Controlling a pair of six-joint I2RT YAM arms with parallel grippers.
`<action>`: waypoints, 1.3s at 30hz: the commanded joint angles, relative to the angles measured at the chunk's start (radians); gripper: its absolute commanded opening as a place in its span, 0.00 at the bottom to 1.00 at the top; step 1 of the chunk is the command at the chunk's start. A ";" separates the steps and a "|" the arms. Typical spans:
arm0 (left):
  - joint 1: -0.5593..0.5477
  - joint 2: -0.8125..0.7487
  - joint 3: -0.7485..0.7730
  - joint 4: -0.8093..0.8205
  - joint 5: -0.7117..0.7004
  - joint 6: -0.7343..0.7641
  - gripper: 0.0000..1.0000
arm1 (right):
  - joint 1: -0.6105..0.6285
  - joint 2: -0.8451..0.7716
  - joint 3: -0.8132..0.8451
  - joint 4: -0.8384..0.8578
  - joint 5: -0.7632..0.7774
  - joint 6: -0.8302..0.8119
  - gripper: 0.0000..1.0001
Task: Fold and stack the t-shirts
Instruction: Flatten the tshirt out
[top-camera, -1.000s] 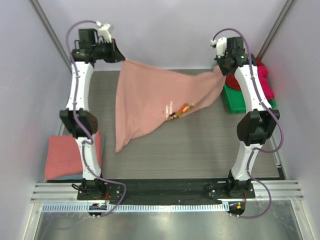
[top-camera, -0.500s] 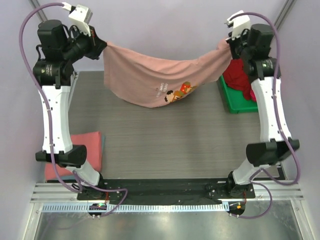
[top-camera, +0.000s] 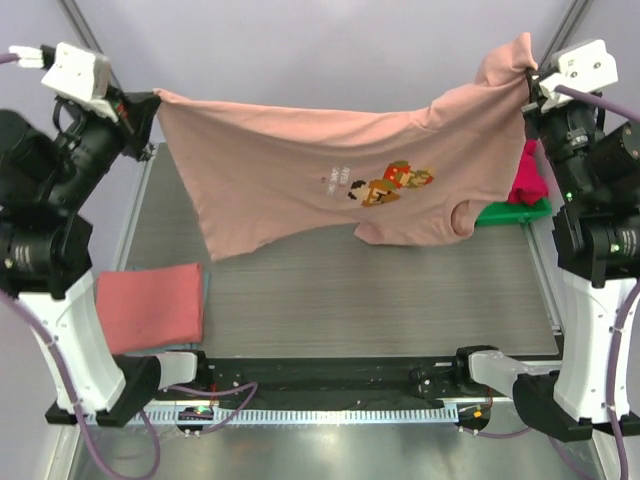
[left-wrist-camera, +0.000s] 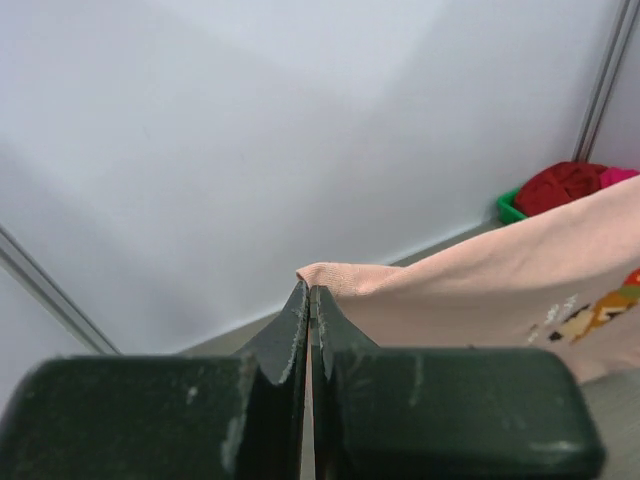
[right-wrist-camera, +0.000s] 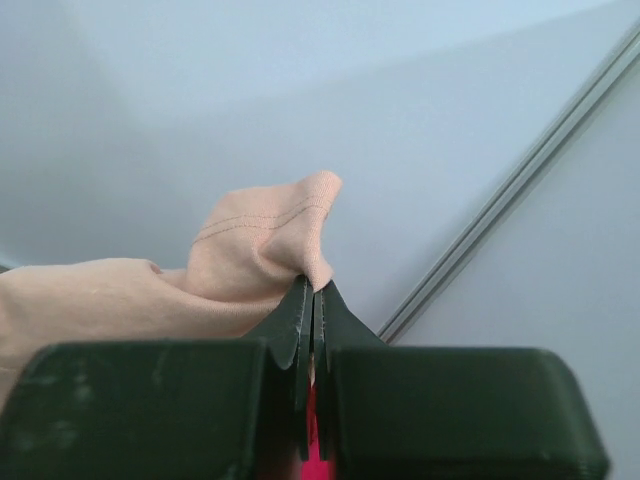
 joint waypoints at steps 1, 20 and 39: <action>0.007 -0.013 -0.041 0.031 -0.026 0.029 0.00 | -0.001 -0.002 -0.048 0.052 -0.013 -0.010 0.01; 0.007 0.021 -0.615 0.144 0.054 0.129 0.00 | 0.053 0.187 -0.414 -0.151 -0.168 -0.168 0.01; -0.092 -0.004 -1.074 0.000 0.209 0.112 0.00 | 0.110 0.252 -0.612 -0.448 -0.270 -0.069 0.36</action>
